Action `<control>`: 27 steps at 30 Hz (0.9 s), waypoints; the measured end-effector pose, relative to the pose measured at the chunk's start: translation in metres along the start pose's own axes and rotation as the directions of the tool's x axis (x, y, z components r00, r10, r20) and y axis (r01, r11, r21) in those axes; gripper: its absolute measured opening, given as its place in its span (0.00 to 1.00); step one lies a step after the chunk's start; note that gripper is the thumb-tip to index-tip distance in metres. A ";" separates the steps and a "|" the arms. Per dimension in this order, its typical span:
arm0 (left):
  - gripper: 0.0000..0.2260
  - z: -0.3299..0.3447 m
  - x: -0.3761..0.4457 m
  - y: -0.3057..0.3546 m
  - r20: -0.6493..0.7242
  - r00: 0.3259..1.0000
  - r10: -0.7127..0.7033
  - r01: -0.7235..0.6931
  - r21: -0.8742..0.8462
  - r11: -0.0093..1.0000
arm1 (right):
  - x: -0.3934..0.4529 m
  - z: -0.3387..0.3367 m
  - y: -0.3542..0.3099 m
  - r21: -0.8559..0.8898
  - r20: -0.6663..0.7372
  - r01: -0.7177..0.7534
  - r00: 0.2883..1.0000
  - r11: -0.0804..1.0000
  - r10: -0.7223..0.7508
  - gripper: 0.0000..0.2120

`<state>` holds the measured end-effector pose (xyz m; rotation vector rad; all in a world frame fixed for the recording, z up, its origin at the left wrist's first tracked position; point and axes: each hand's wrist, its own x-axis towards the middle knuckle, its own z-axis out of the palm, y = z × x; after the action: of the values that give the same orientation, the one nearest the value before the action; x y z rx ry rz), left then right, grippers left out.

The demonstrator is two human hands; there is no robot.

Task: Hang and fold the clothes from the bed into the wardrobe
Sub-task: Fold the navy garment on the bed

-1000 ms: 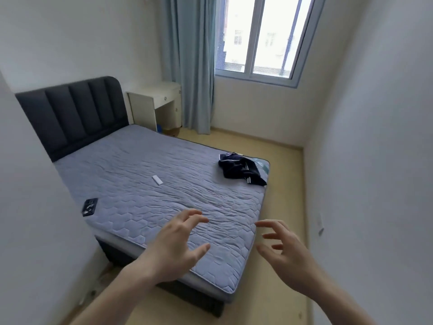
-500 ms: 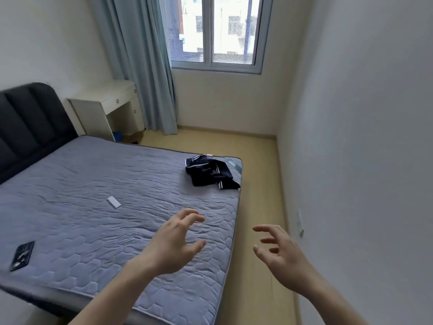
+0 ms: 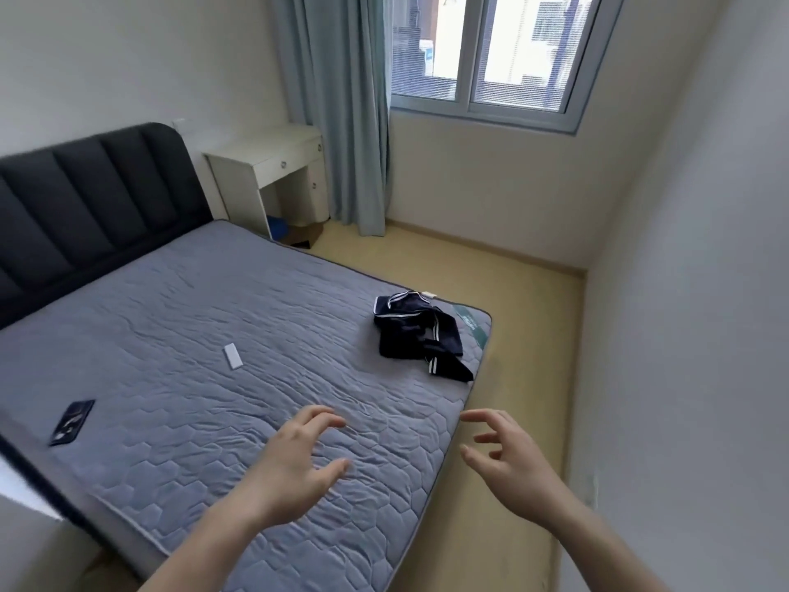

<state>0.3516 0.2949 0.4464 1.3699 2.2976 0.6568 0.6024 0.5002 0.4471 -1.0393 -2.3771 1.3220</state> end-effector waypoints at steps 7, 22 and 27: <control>0.19 0.019 0.108 -0.022 -0.008 0.995 -0.097 0.097 -0.043 0.994 | 0.116 -0.021 0.035 -0.018 0.087 -0.023 0.996 1.000 0.024 0.14; 0.20 0.070 0.345 -0.022 0.134 0.980 -0.149 0.165 -0.113 0.980 | 0.322 -0.064 0.109 -0.074 0.189 -0.182 0.963 0.980 0.193 0.12; 0.20 0.080 0.399 -0.040 0.106 0.956 -0.273 0.284 -0.107 0.953 | 0.414 -0.067 0.149 -0.108 0.303 -0.195 0.928 0.975 0.219 0.12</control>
<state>0.1867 0.6488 0.3239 0.9749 2.2788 0.6184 0.4079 0.8756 0.3088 -1.2102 -2.6226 1.5863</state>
